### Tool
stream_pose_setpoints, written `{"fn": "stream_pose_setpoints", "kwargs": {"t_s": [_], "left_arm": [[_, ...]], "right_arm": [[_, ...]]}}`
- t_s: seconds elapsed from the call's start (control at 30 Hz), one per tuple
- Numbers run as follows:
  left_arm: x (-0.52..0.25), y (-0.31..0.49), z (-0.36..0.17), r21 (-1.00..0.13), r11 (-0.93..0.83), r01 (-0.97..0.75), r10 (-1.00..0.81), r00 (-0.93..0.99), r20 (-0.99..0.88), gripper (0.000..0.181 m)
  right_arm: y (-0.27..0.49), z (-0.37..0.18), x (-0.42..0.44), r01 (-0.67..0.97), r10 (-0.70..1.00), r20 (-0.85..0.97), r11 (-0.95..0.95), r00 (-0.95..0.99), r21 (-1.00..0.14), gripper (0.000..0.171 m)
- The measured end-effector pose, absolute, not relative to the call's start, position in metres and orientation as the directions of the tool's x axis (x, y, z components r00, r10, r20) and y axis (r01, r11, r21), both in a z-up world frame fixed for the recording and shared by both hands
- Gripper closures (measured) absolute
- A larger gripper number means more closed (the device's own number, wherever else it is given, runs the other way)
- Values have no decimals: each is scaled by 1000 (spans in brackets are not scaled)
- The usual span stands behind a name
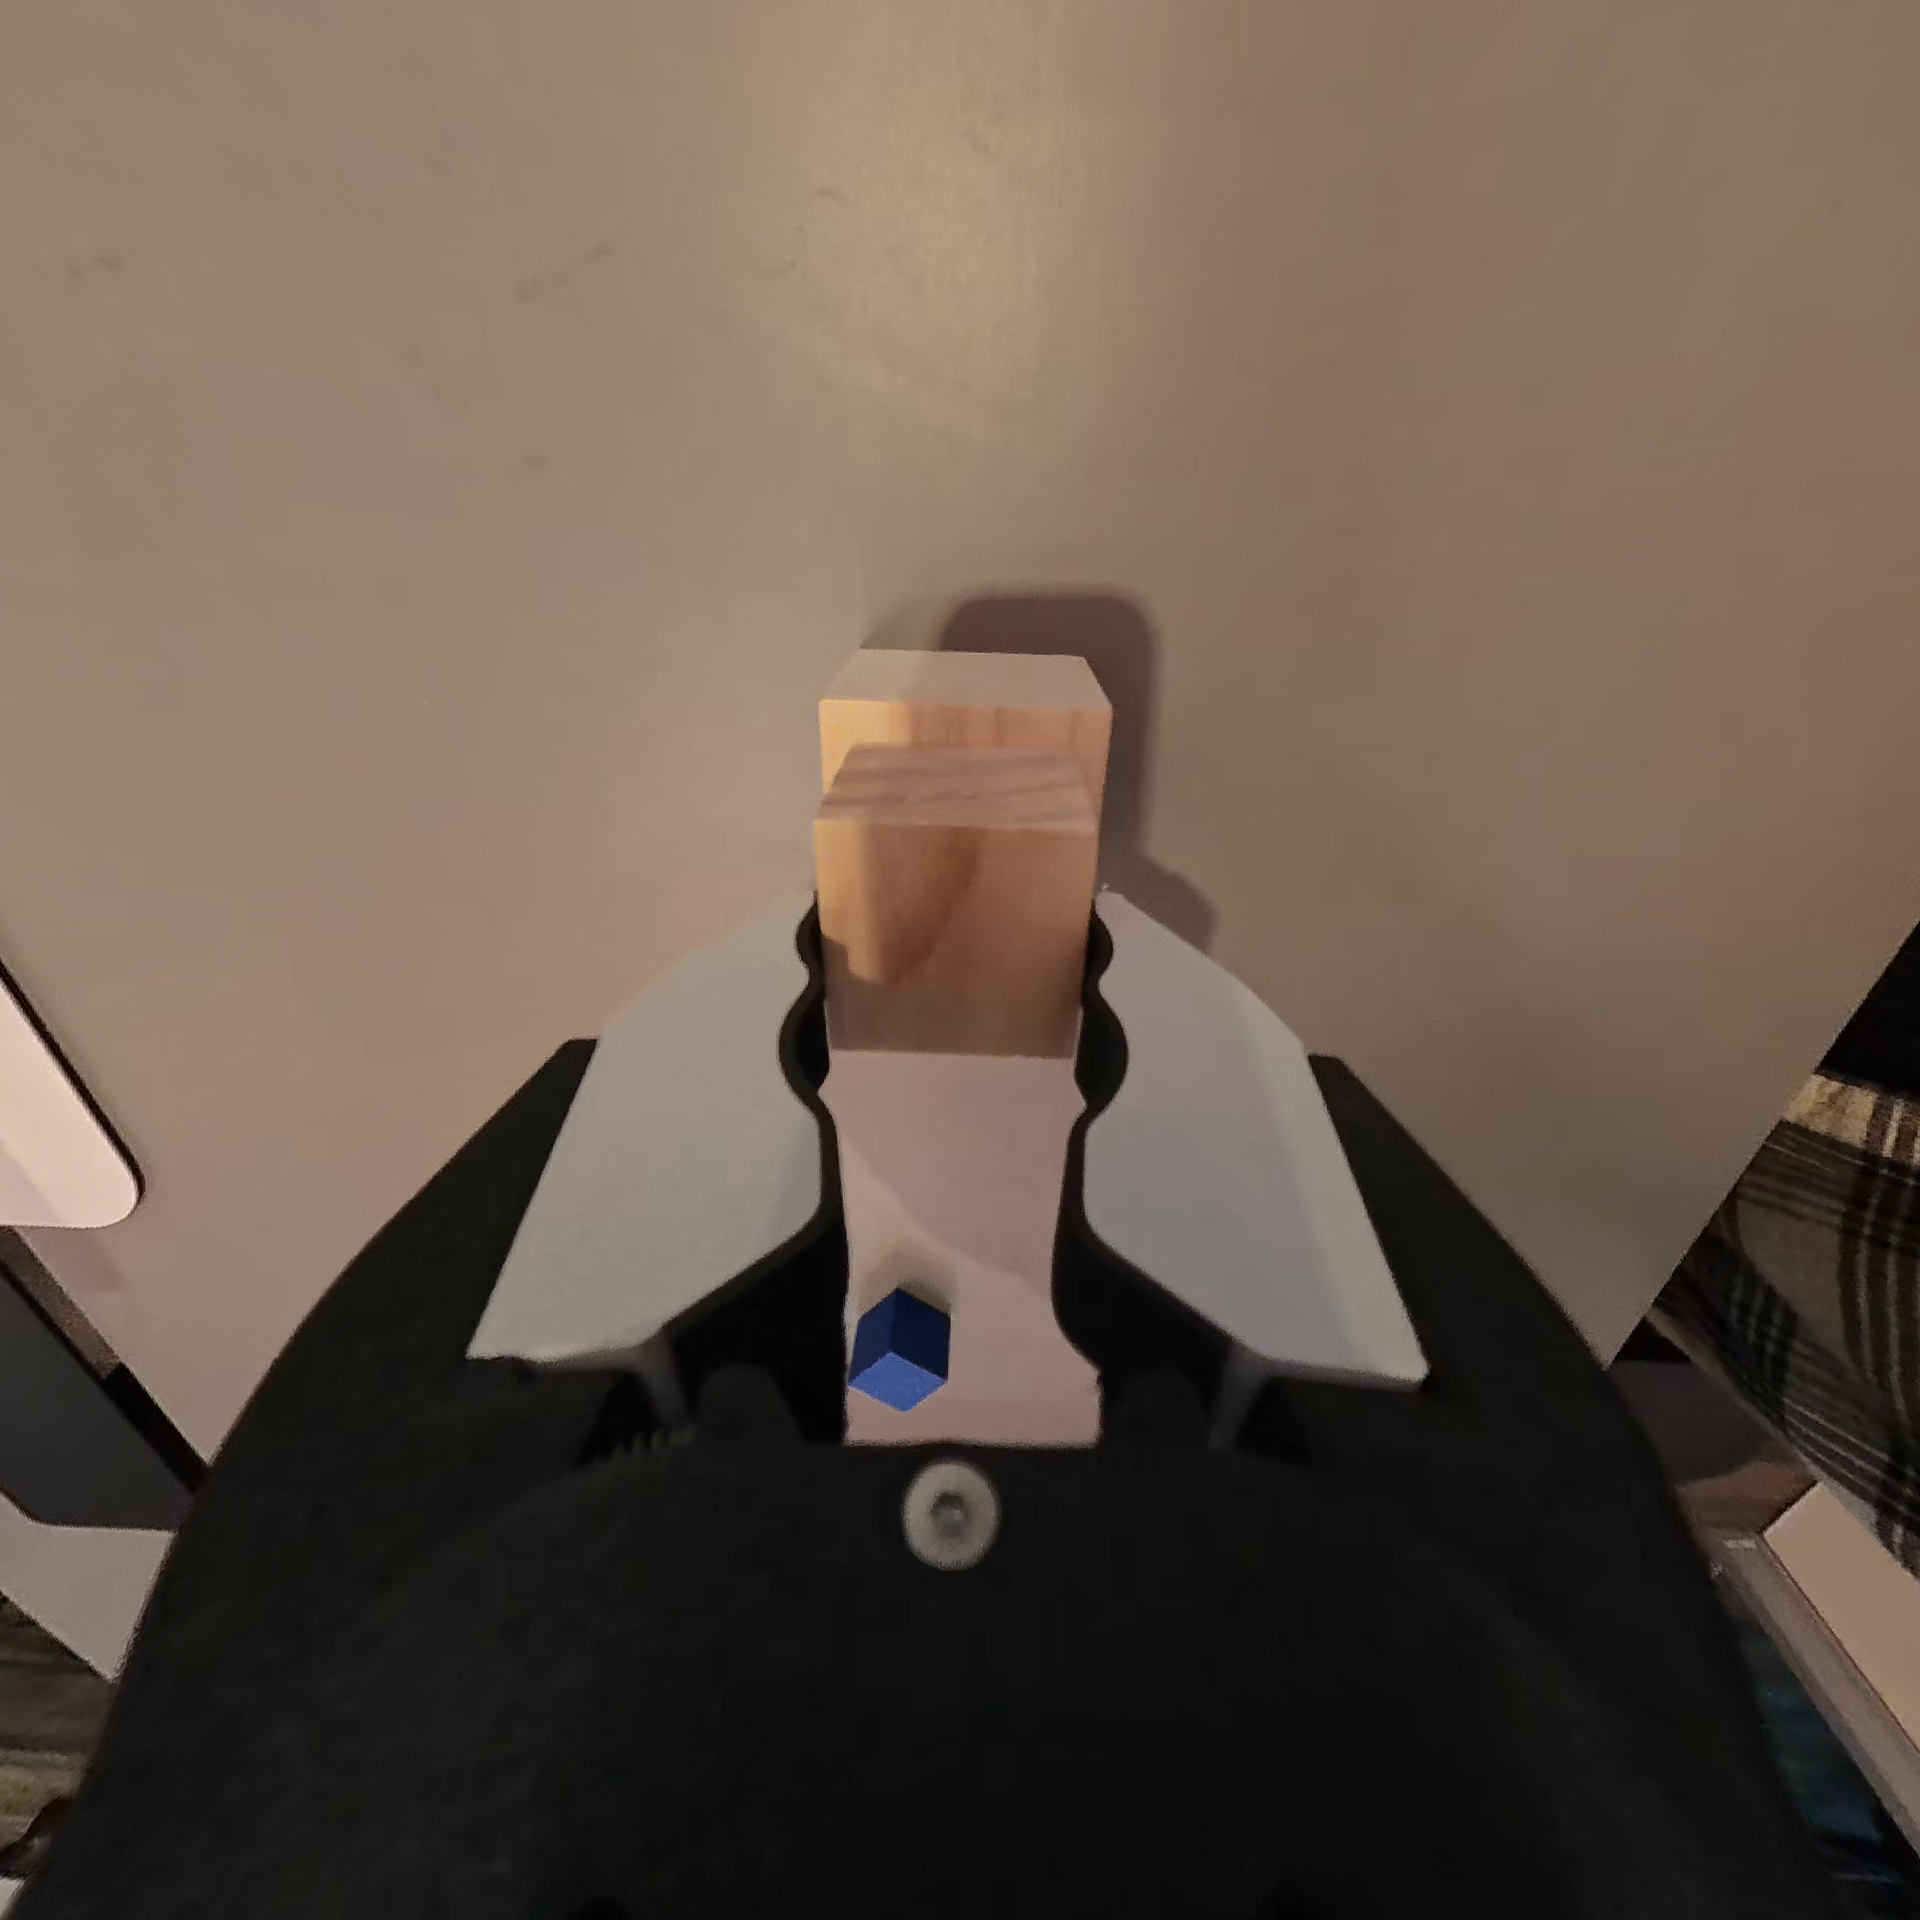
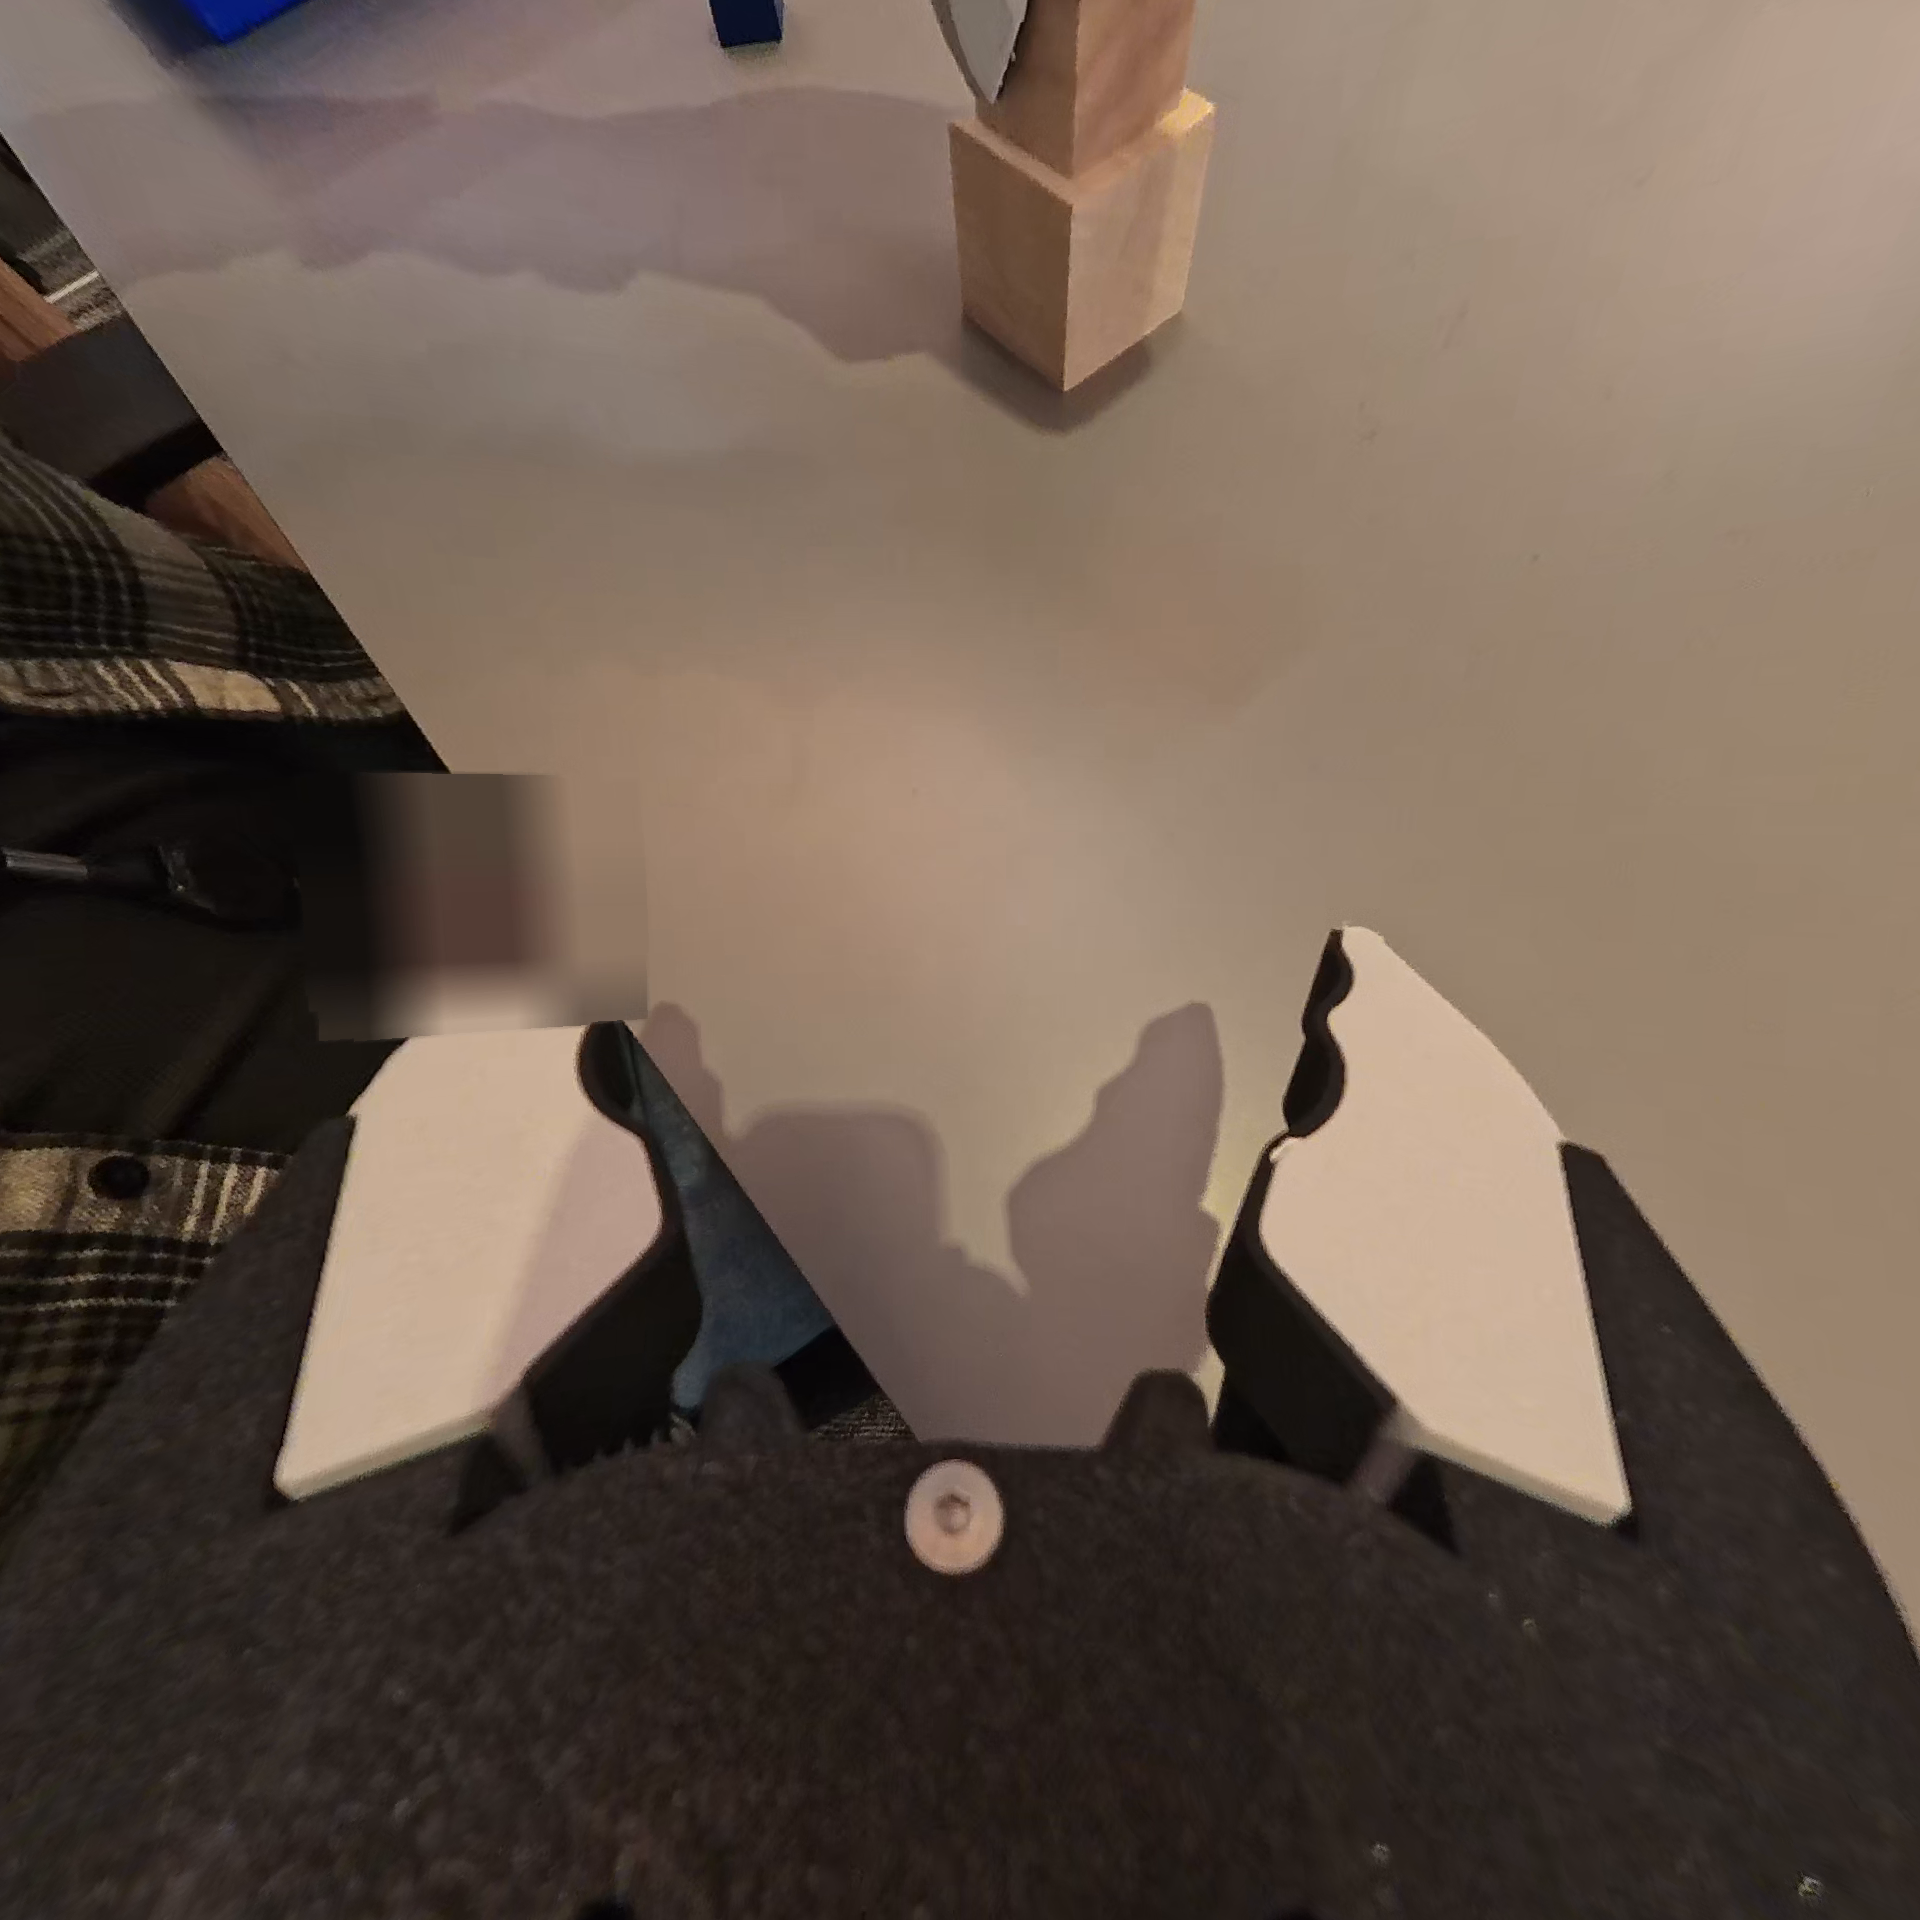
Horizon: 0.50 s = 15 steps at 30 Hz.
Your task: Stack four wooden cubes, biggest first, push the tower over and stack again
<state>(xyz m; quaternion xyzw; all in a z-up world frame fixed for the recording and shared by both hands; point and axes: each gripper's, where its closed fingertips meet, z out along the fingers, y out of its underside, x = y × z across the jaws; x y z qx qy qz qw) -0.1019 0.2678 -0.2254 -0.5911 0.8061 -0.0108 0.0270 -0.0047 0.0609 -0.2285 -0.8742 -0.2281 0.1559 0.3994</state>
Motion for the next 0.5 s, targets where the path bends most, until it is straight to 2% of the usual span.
{"fn": "stream_pose_setpoints", "kwargs": {"t_s": [0.07,0.1,0.2,0.3,0.5], "left_arm": [[-104,268,-225,-46,312,-949,-950,-311,-23,132],[-105,269,-223,-45,317,-947,-948,-316,-30,119],[-112,287,-208,-80,353,-932,-932,-342,-123,96],[-137,304,-193,-128,402,-907,-910,-380,-165,93],[-226,339,-213,-87,475,-876,-875,-458,-159,89]], "right_arm": [[61,-230,-5,279,526,-89,-579,846,-766,47],[61,-229,-5,281,527,-88,-579,846,-766,46],[62,-227,-6,277,528,-86,-569,845,-774,45],[62,-226,-7,284,535,-80,-563,841,-776,45],[62,-228,-9,282,543,-84,-556,836,-782,45]]}}
